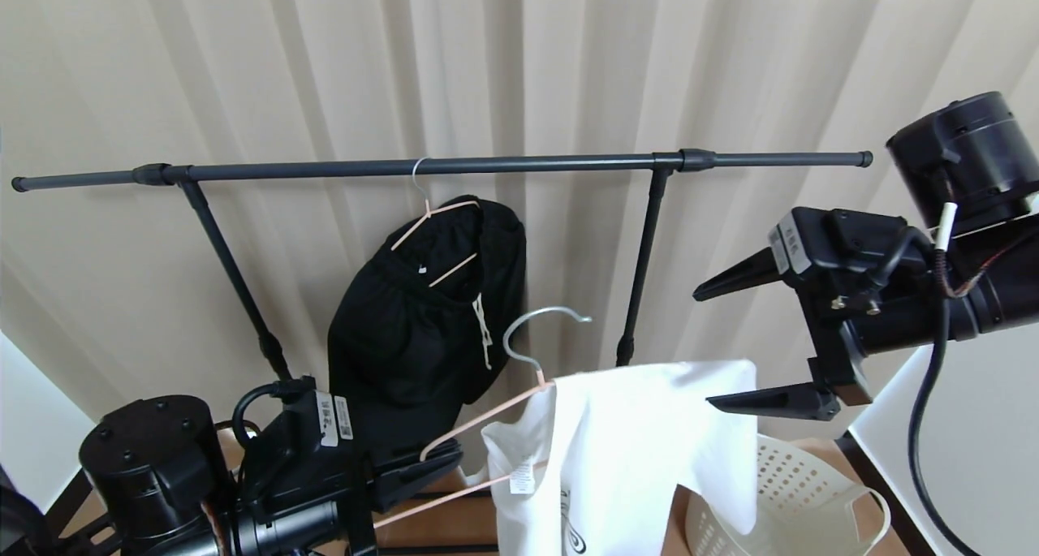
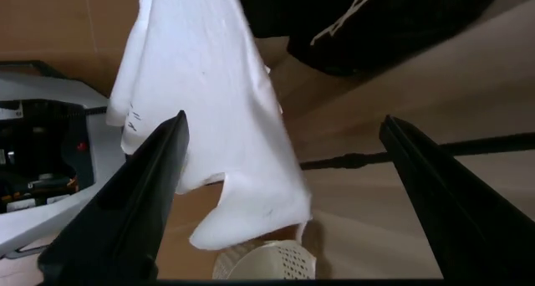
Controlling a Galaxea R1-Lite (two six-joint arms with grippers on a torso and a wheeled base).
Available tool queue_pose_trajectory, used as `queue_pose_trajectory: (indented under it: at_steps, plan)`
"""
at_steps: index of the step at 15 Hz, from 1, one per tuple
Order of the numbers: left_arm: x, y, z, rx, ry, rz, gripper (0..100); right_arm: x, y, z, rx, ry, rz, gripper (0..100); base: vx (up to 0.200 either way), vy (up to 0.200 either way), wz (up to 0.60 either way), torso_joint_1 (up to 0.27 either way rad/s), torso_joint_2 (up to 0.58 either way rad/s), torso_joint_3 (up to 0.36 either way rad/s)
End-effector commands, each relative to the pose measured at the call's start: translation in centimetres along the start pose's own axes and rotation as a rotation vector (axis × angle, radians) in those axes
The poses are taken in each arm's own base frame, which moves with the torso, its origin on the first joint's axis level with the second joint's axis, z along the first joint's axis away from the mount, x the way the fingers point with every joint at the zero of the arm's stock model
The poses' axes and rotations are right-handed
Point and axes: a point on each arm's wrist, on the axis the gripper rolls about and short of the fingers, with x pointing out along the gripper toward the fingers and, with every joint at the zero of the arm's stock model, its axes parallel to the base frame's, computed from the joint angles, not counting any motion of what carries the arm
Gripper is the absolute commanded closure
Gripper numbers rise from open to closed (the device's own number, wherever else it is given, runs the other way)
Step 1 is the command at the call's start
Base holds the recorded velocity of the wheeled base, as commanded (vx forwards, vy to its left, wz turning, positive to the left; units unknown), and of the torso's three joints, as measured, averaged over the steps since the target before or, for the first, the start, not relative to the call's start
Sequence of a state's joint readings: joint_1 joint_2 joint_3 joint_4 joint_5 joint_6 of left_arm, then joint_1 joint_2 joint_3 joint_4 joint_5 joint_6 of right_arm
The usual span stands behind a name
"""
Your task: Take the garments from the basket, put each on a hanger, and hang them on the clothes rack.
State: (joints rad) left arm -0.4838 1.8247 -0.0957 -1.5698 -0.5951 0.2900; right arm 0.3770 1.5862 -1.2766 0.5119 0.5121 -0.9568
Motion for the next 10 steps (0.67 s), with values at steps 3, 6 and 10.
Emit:
queue_pose_trajectory:
  at_steps: [3,6,10]
  plan:
    - [0.3,-1.0,0.0,0.014,0.004,-0.045,100,4.1,0.3,0.5,-0.018,0.017,0.127,0,0.0,0.0,0.0,0.0,0.0,0.0]
    - [-0.1,-1.5,-0.2,0.028,0.019,-0.058,100,5.5,0.2,0.0,-0.002,0.039,0.157,0,0.0,0.0,0.0,0.0,0.0,0.0]
    - [-0.5,-1.6,0.3,0.038,0.002,-0.051,100,5.7,0.5,-0.4,0.005,0.059,0.166,0,0.0,0.0,0.0,0.0,0.0,0.0]
